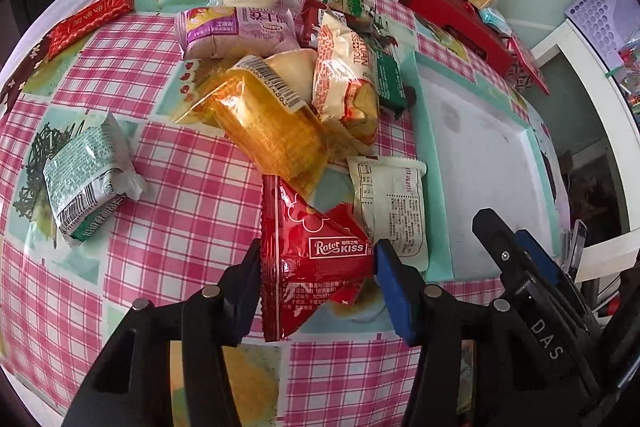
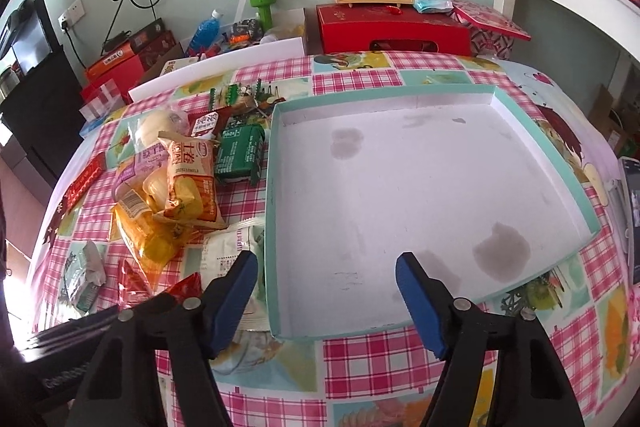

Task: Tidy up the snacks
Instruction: 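Grasp the white biscuit packet with the right tool while the left tool grasps the red Rotee Kiss bag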

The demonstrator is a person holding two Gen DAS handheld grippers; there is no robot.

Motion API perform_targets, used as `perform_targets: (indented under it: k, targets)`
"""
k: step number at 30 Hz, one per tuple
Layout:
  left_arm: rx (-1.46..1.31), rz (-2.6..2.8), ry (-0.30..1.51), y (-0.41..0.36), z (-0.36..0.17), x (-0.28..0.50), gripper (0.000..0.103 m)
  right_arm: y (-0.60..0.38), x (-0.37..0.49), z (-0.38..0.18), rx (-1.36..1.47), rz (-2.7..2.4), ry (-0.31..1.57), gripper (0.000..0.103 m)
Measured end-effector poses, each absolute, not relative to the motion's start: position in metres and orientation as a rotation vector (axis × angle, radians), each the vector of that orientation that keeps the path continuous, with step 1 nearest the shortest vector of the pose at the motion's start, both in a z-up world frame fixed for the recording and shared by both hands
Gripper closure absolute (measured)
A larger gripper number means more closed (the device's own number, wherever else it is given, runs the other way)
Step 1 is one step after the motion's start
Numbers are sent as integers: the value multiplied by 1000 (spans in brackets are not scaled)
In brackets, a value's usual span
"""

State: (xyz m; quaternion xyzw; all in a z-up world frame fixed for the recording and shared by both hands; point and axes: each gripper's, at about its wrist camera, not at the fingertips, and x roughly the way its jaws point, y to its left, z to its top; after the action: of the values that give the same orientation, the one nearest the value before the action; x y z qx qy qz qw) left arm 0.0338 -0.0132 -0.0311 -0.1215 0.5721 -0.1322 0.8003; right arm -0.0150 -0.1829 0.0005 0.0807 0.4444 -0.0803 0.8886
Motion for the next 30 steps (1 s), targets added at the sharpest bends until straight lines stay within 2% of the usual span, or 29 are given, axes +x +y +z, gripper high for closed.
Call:
perform_targets:
  k: [15,30]
  targets:
    - [-383,-146,1162,45,-25,26,49,-137,-5,-6,80,24,934,51]
    - [-404,-53,1133,61,-19,16,49,-104,11,-31,-17,90,1024,51]
